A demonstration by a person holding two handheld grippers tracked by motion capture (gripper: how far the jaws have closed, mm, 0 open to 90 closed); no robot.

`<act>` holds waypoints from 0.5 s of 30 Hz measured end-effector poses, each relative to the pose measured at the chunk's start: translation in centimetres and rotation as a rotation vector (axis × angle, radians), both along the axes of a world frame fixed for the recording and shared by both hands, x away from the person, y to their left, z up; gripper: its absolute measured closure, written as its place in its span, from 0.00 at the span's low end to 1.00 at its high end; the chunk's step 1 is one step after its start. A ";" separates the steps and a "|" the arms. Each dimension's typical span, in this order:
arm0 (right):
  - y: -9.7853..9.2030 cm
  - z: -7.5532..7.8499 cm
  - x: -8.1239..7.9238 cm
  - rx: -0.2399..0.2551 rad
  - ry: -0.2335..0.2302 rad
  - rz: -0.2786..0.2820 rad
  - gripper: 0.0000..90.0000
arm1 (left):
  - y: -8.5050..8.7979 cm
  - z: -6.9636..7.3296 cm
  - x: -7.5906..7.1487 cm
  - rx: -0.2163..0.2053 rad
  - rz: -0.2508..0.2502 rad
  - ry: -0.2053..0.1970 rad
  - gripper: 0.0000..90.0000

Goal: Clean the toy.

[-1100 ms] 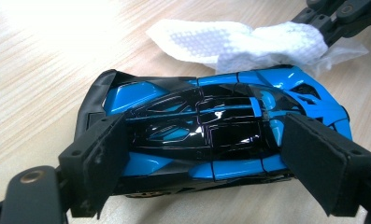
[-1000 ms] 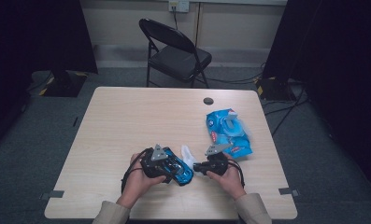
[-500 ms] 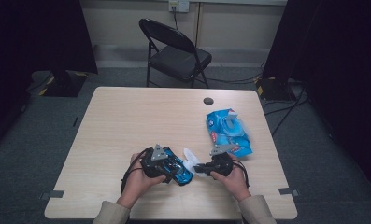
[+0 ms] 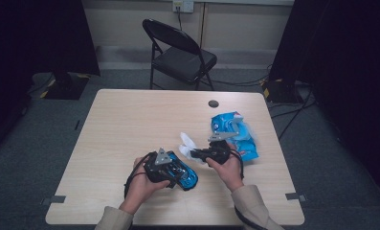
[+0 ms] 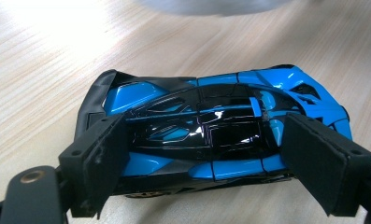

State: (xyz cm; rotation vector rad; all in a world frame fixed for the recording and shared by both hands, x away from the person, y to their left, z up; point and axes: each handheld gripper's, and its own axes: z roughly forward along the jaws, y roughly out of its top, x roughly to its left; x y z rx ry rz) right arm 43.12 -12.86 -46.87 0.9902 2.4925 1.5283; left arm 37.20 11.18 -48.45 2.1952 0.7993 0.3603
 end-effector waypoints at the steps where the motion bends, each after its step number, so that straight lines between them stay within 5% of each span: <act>1: 0.0 0.0 0.0 0.000 0.000 0.000 0.97 | 0.0 0.0 0.0 0.000 0.000 0.000 0.17; 15: 5.5 -2.0 2.5 -0.073 0.045 0.010 0.97 | 0.0 0.0 0.0 -0.001 0.001 0.000 0.17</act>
